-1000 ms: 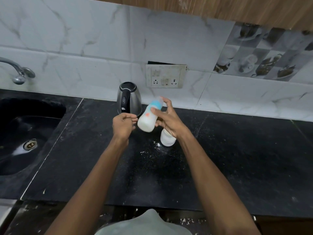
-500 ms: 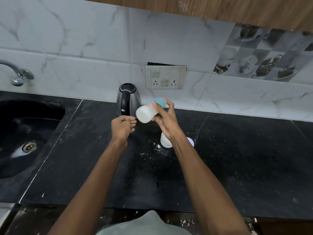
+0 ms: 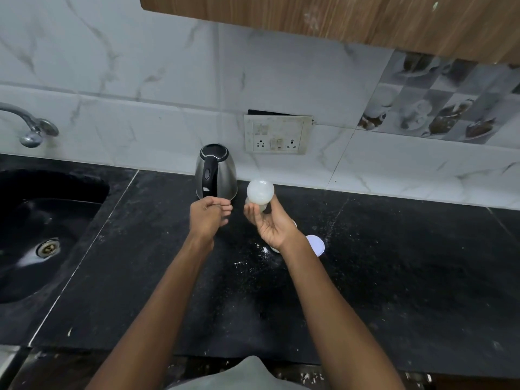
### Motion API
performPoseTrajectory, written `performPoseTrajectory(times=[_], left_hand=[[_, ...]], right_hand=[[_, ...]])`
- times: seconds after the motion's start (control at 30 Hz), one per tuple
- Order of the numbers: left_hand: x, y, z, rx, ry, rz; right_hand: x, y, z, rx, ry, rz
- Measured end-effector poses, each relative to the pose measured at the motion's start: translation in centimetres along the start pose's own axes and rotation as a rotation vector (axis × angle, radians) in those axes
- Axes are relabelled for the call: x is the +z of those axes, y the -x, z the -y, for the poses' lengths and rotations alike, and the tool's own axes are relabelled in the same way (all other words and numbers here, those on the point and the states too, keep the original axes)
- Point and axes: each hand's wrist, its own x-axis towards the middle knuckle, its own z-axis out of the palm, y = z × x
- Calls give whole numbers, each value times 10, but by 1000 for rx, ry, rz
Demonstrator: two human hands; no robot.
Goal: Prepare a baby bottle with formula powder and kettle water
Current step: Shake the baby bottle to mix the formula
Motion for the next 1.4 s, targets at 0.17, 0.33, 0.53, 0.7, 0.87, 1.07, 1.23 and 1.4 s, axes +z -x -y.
performPoseTrajectory(times=[0.17,0.33,0.53,0.7,0.87,1.07,1.23,1.4], left_hand=[[3,-3,0,-4,-4,9],[7,-7,2,-11,12,2],[1,-16,5,-40,-8,-51],[-3,-20,3,-42,19,-65],[0,-28,5,-55,17,-75],[-3,-37,8,-70,12,-99],[-8,-43,17,-84,1,-107],[-8,-46,28,-101,-12,-97]], right_hand=[[-3,-2,-7,-65,63,-72],[13,10,-19,-476,506,-77],[32,21,-5,-720,552,-115],[30,15,12,-508,38,-18],[23,12,13,-479,146,-2],[6,-2,10,-745,1015,-128],[-14,-16,11,-835,1609,-211],[-29,-30,8,-766,1721,-216]])
